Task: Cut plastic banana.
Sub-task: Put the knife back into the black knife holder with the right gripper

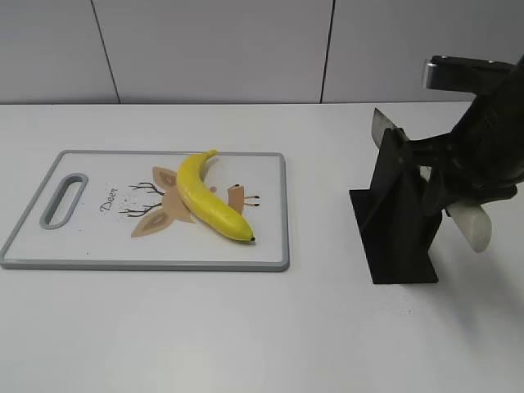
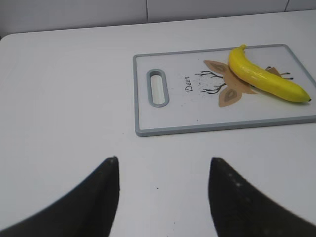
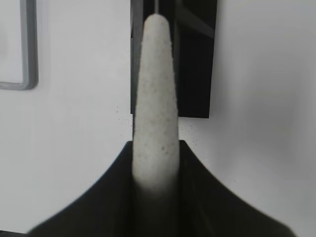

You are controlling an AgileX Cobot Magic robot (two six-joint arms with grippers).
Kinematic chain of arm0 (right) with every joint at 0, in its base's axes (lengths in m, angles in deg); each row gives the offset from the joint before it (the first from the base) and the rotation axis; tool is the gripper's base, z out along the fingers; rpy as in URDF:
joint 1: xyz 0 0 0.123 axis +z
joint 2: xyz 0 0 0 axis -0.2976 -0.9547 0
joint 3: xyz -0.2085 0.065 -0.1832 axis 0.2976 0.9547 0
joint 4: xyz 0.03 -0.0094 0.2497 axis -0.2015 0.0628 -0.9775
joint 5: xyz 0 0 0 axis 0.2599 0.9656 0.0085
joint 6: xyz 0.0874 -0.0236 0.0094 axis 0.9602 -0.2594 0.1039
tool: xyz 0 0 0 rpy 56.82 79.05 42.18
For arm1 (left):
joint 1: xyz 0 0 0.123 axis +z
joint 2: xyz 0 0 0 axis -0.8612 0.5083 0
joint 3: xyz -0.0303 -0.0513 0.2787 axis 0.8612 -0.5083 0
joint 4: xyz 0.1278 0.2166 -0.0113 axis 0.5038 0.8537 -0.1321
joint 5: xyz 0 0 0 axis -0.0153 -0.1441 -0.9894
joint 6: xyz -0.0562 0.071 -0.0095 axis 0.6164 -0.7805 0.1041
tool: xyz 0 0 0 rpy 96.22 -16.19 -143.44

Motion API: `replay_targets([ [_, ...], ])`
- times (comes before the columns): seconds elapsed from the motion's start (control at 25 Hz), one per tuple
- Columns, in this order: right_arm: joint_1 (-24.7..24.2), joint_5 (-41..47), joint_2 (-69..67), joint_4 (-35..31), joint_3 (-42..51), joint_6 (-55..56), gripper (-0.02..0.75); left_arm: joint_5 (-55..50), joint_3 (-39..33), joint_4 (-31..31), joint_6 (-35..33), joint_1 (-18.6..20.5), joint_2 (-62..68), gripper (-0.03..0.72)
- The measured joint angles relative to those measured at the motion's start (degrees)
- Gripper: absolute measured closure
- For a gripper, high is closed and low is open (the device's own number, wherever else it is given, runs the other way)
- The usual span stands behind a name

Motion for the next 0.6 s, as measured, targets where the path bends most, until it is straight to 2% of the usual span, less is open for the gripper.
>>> replay_targets([
  [0.16, 0.00, 0.19, -0.04, -0.18, 0.00, -0.56, 0.552, 0.04, 0.00, 0.00, 0.00, 0.00, 0.00, 0.141],
  [0.2, 0.00, 0.19, -0.04, -0.31, 0.00, -0.99, 0.522, 0.04, 0.00, 0.00, 0.00, 0.00, 0.00, 0.141],
  [0.24, 0.00, 0.14, -0.04, -0.81, 0.00, -1.84, 0.475, 0.04, 0.00, 0.00, 0.00, 0.00, 0.00, 0.141],
  [0.36, 0.00, 0.14, -0.04, -3.16, 0.00, -4.13, 0.225, 0.04, 0.00, 0.00, 0.00, 0.00, 0.00, 0.141],
  [0.4, 0.00, 0.14, -0.04, -4.00, 0.00, -5.01, 0.164, 0.04, 0.00, 0.05, 0.00, 0.00, 0.00, 0.141],
  [0.48, 0.00, 0.14, -0.04, -4.86, 0.00, -5.93, 0.110, 0.04, 0.00, 0.05, 0.00, 0.00, 0.00, 0.141],
  [0.6, 0.00, 0.48, 0.49, -5.04, 0.00, -7.09, 0.108, 0.04, 0.00, 0.15, 0.00, 0.00, 0.00, 0.141],
])
